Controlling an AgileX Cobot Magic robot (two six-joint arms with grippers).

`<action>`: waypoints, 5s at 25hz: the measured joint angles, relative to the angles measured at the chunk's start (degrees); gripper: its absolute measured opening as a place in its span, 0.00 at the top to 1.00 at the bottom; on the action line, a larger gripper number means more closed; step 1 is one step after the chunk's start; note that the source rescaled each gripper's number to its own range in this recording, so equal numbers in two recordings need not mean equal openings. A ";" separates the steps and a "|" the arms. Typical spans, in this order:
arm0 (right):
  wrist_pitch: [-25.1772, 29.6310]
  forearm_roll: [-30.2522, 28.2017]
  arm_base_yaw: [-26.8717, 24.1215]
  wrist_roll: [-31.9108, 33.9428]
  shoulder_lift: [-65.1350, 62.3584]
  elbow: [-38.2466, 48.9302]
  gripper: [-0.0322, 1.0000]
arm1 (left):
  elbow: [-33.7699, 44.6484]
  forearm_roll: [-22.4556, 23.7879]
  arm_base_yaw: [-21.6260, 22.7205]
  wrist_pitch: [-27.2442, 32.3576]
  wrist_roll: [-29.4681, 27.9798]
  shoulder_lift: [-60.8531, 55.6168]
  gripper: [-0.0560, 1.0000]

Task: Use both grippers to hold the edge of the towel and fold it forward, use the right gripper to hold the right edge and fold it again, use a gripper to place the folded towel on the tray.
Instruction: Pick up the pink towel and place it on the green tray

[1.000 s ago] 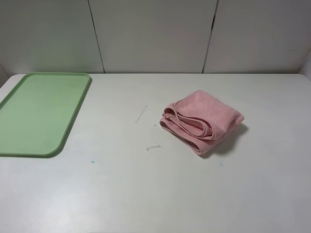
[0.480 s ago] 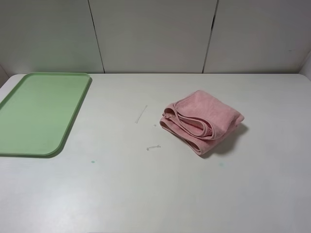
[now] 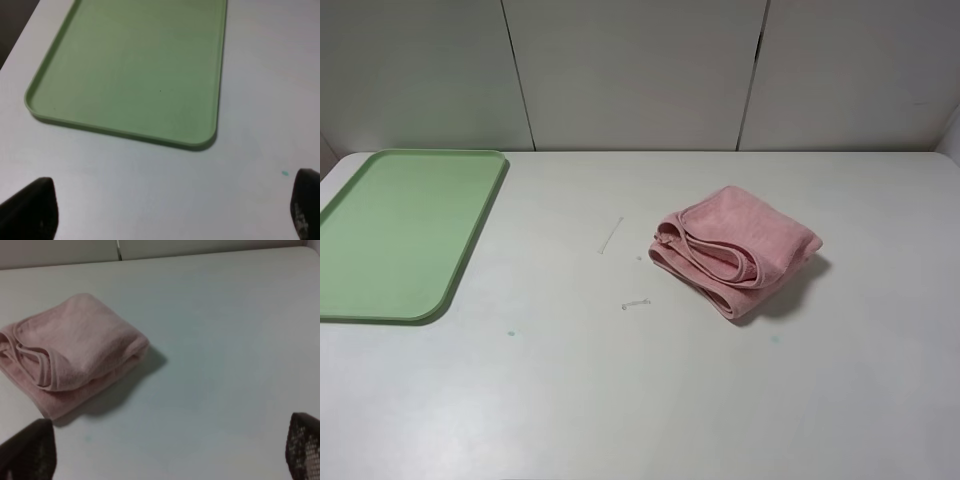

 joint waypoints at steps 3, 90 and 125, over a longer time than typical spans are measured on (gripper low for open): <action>-0.05 0.00 0.00 0.23 0.00 0.00 0.00 | 0.00 0.00 0.00 0.00 0.00 0.00 0.07; -0.11 1.09 0.00 0.40 0.00 0.00 0.00 | -46.02 -7.64 -37.97 -27.77 3.37 101.67 0.00; -0.16 0.39 0.00 0.40 0.00 0.00 0.00 | -71.75 -7.64 -47.44 -31.53 -3.59 136.26 0.00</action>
